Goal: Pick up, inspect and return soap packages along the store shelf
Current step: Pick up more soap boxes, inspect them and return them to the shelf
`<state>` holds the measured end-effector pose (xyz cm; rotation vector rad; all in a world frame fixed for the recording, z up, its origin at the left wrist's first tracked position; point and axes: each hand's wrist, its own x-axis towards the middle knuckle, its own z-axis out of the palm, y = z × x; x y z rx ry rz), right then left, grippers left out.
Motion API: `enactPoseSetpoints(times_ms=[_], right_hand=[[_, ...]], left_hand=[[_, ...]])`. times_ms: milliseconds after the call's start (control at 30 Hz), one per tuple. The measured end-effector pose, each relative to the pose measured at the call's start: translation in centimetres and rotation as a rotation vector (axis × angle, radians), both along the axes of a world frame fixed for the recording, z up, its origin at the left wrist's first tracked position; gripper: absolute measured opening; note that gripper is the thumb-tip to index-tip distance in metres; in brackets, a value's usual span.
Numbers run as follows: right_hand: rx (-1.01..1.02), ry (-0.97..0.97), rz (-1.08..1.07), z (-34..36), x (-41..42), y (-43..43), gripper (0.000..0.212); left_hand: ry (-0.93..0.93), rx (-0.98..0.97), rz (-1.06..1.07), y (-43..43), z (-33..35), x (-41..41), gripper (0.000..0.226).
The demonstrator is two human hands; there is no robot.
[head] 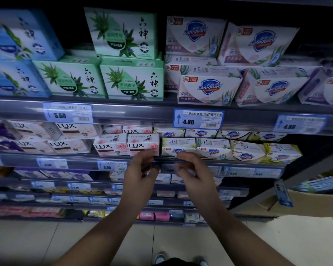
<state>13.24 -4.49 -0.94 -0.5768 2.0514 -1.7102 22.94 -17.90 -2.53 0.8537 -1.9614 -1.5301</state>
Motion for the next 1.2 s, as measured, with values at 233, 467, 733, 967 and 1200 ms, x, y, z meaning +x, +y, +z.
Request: enactPoseSetpoints(times_ms=[233, 467, 733, 967, 1200], right_hand=[[0.148, 0.019, 0.199, 1.9, 0.3, -4.6, 0.052], [0.127, -0.018, 0.174, 3.0, 0.2, -6.7, 0.055], [-0.177, -0.239, 0.009, 4.1, 0.3, -5.4, 0.045], [-0.336, -0.294, 0.033, 3.6, 0.4, -2.8, 0.043], [-0.122, -0.26, 0.104, 2.1, 0.0, -0.1, 0.024]], left_hand=[[0.055, -0.014, 0.204, -2.4, -0.4, 1.8, 0.05], [0.011, -0.017, 0.183, -3.0, 0.1, 1.7, 0.053], [0.137, 0.045, 0.206, -2.9, 1.4, 2.7, 0.037], [0.366, 0.096, 0.061, -2.3, 2.4, 3.0, 0.021], [0.256, 0.237, 0.062, -0.5, 2.2, 3.5, 0.019]])
